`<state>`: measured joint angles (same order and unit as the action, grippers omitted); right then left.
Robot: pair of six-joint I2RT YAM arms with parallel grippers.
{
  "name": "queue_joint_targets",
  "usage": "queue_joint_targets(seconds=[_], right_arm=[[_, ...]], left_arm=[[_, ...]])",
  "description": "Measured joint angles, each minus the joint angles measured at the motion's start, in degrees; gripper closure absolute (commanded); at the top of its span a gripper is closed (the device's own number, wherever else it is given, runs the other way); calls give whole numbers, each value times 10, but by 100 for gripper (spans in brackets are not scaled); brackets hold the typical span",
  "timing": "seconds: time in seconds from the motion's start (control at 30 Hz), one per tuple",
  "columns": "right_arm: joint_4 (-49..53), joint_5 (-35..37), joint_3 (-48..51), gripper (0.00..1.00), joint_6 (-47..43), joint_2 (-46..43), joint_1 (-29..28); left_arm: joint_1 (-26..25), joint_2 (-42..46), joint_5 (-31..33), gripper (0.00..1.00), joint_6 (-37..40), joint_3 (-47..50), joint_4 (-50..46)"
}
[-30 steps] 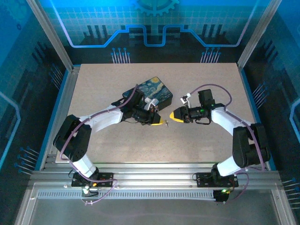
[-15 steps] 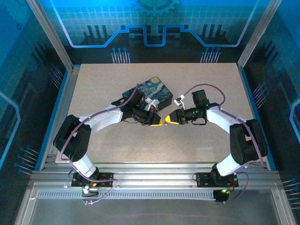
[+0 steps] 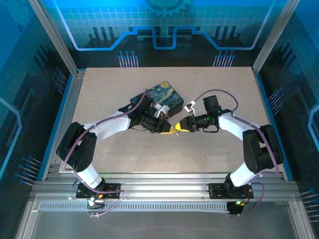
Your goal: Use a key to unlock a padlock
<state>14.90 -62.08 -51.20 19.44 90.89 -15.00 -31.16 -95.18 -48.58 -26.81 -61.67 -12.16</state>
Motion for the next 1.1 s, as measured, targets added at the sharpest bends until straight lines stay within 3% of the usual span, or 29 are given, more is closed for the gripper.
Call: queue_joint_targets(seconds=[0.6, 1.03, 1.1], right_arm=[[-14, -25, 17, 79, 11, 0, -1], [-42, -29, 21, 96, 39, 0, -7], [-45, -29, 24, 96, 41, 0, -7]], left_arm=[[14, 7, -14, 100, -2, 1, 15], [19, 8, -17, 100, -2, 8, 18], [19, 8, -17, 90, -2, 9, 17]])
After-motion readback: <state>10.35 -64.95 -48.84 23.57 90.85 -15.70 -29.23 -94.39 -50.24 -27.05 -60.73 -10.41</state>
